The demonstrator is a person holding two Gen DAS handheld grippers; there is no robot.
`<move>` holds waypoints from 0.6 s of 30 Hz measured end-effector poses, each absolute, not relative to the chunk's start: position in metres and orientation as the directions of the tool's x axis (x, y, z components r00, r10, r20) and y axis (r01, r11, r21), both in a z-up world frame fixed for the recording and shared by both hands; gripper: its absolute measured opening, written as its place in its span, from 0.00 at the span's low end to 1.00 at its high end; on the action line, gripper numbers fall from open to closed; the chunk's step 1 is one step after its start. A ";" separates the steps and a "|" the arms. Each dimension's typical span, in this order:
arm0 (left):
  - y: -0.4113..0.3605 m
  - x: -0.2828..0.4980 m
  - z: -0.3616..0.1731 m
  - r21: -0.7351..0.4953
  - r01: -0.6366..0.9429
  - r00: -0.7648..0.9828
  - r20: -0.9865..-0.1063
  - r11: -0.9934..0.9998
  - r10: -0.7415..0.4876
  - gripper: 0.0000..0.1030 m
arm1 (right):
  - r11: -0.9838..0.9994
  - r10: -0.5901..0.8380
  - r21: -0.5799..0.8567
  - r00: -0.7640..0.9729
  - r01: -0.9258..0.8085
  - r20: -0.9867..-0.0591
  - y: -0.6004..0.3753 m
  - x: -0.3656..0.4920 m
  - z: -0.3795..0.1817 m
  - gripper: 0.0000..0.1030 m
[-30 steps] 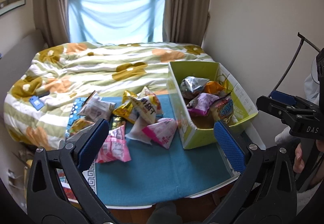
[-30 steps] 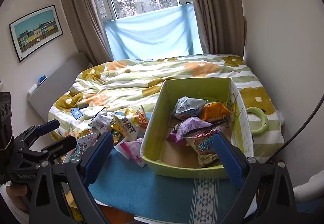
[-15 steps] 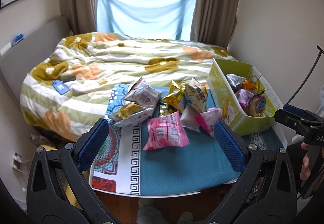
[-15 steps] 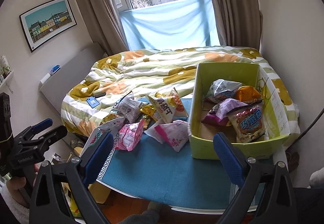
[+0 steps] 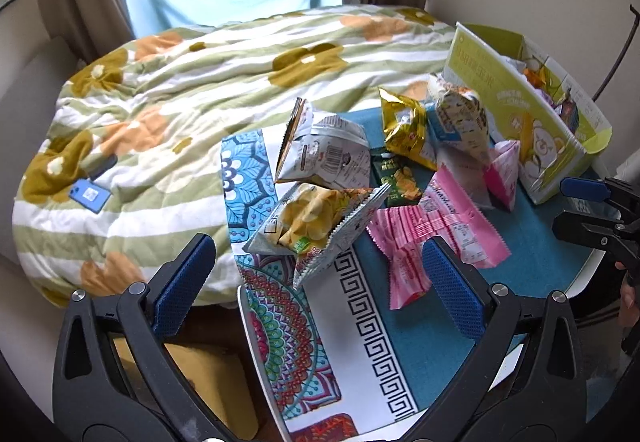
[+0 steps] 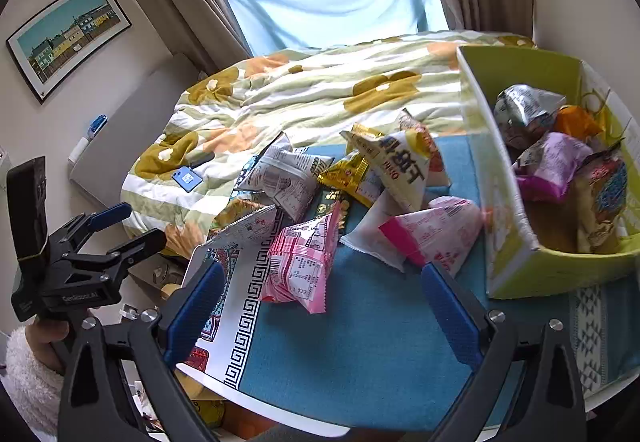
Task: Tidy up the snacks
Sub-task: 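Reach both tools toward the remaining snack bags on the table, then grasp the yellow potato-chip bag with the left tool while the right tool grasps the pink striped bag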
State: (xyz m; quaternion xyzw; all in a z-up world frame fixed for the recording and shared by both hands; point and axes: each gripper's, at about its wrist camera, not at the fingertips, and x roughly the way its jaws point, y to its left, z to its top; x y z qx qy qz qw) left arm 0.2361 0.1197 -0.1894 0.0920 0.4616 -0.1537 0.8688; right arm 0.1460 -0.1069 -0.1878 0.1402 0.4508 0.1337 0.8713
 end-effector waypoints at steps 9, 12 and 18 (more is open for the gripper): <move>0.104 0.290 -0.259 0.030 0.489 0.409 -0.891 0.872 -0.199 0.99 | 0.922 0.364 0.384 0.450 -0.049 -0.816 -0.065 0.185 -0.255 0.95; 0.097 0.299 -0.273 0.044 0.524 0.393 -0.898 0.850 -0.196 0.99 | 0.928 0.348 0.371 0.421 -0.030 -0.838 -0.058 0.194 -0.269 0.95; 0.091 0.309 -0.291 0.044 0.566 0.356 -0.914 0.823 -0.196 0.98 | 0.937 0.328 0.348 0.401 -0.024 -0.855 -0.048 0.202 -0.279 0.95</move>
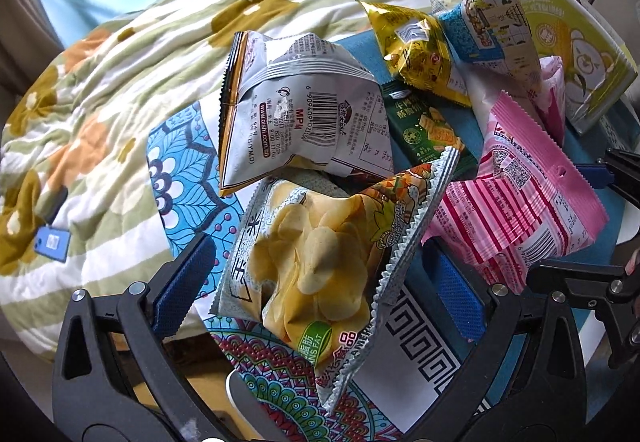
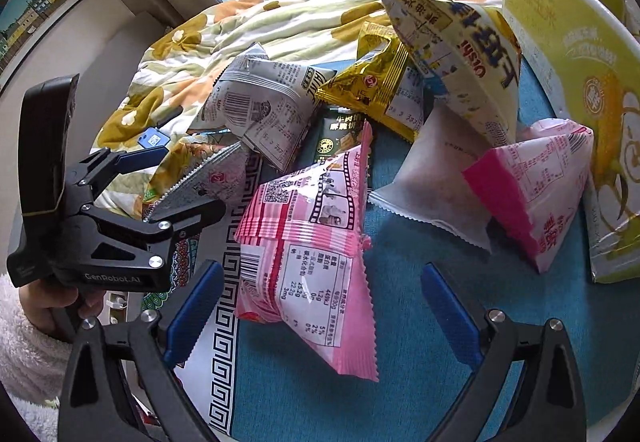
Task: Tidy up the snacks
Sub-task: 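Grasp the yellow potato-chip bag with the left tool while the right tool grasps the pink striped bag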
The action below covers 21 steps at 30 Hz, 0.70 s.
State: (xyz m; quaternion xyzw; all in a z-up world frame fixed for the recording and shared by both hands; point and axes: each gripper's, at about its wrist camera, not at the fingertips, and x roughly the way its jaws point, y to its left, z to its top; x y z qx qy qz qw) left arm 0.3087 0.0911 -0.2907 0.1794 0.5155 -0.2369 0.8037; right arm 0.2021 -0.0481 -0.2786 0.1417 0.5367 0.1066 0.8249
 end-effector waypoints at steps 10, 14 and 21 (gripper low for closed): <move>0.098 0.311 -0.302 0.030 0.588 0.315 -0.929 0.808 -0.195 0.68 | 0.944 0.316 0.329 0.378 -0.029 -0.871 -0.041 0.215 -0.288 0.95; 0.101 0.306 -0.301 0.024 0.588 0.309 -0.930 0.808 -0.198 0.67 | 0.947 0.311 0.320 0.371 -0.037 -0.875 -0.033 0.221 -0.290 0.95; 0.108 0.295 -0.298 0.005 0.567 0.298 -0.933 0.824 -0.200 0.66 | 0.943 0.326 0.328 0.346 -0.054 -0.880 -0.026 0.227 -0.296 0.76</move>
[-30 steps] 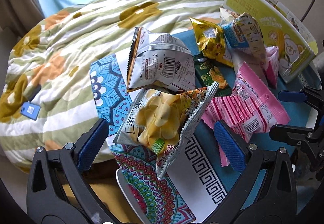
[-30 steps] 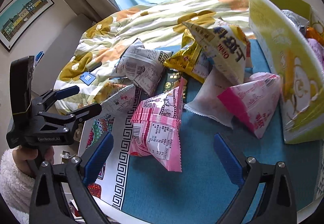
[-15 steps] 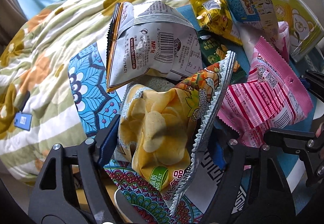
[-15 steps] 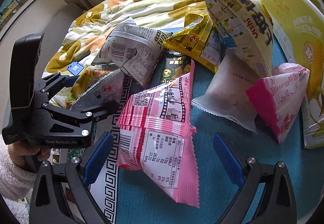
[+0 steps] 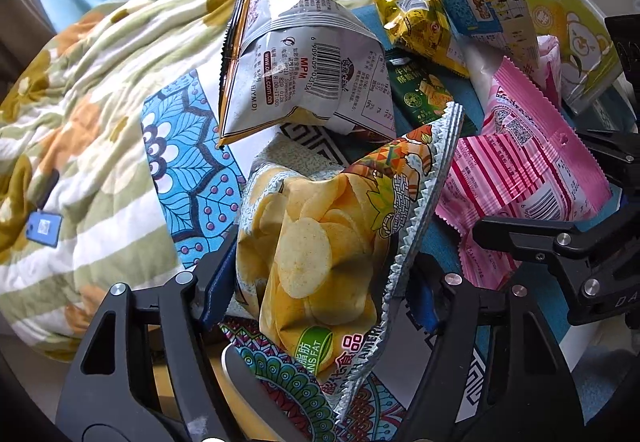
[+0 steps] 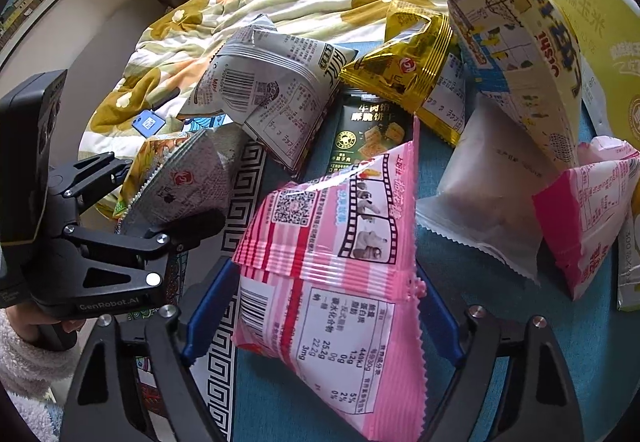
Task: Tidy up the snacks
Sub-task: 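Grasp the yellow potato-chip bag with the left tool while the right tool grasps the pink striped bag, then drop the chip bag into the yellow box with the left tool while the right tool carries the pink bag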
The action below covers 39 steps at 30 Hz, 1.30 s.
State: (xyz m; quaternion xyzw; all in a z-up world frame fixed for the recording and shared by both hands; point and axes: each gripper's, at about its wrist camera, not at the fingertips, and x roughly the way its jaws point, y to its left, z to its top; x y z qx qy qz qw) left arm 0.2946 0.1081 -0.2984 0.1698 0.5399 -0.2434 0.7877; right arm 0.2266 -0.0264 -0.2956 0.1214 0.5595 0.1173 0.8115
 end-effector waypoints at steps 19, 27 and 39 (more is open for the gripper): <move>0.120 0.255 -0.221 -0.023 0.484 0.394 -0.887 0.875 -0.241 0.65 | 0.949 0.311 0.302 0.404 -0.088 -0.860 -0.030 0.203 -0.254 0.58; 0.090 0.248 -0.156 -0.025 0.486 0.486 -0.823 0.874 -0.294 0.65 | 0.963 0.247 0.267 0.524 -0.039 -0.815 -0.066 0.178 -0.188 0.58; -0.074 0.248 -0.080 -0.076 0.525 0.566 -0.713 0.848 -0.414 0.65 | 0.976 0.152 0.218 0.675 0.013 -0.722 -0.194 0.148 -0.111 0.58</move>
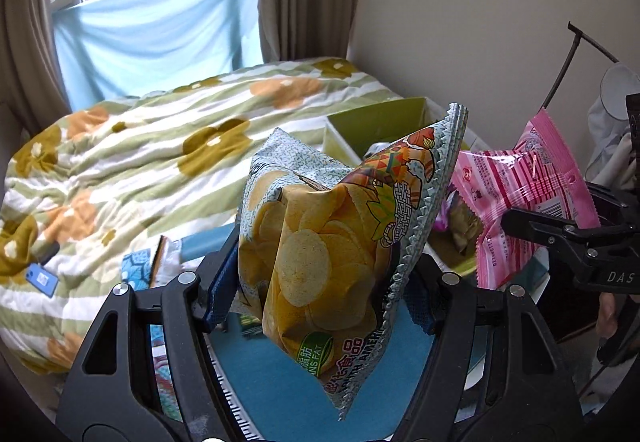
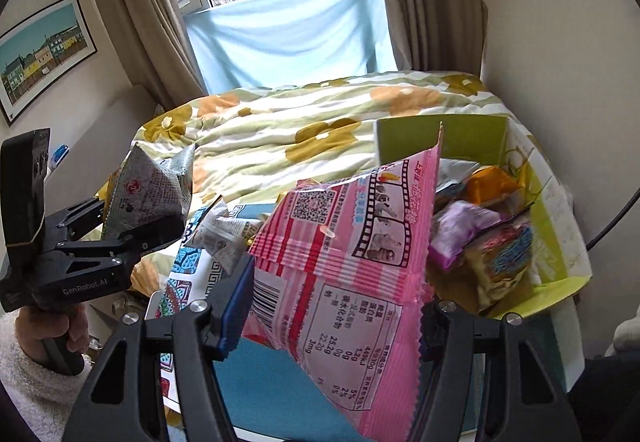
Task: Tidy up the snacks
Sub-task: 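Drop the chip bag into the yellow box with the left tool while the right tool carries the pink bag, then lower the pink striped bag into the box and open the right tool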
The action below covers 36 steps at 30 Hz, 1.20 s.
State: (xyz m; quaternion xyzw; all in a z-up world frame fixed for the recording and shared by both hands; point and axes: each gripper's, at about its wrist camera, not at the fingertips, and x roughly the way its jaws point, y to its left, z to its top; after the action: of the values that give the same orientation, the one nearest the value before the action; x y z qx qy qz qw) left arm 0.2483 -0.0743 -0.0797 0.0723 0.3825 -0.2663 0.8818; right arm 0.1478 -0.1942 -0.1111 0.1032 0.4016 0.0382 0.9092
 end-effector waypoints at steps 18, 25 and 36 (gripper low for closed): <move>-0.266 0.262 -0.131 -0.139 0.404 0.477 -0.812 0.904 -0.338 1.00 | 0.981 0.170 0.188 0.674 -0.047 -0.719 -0.382 0.177 -0.104 0.58; -0.249 0.247 -0.122 -0.125 0.385 0.493 -0.810 0.915 -0.318 1.00 | 0.969 0.214 0.243 0.648 -0.046 -0.731 -0.409 0.187 -0.117 0.58; -0.232 0.251 -0.124 -0.150 0.336 0.494 -0.813 0.930 -0.309 1.00 | 0.971 0.212 0.234 0.617 -0.046 -0.758 -0.416 0.220 -0.124 0.58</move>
State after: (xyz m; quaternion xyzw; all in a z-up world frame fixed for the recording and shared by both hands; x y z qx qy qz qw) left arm 0.2508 -0.2315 -0.1240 0.0145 0.4672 -0.1868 0.8640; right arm 0.2197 -0.4161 -0.1238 0.0958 0.4316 0.0722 0.8941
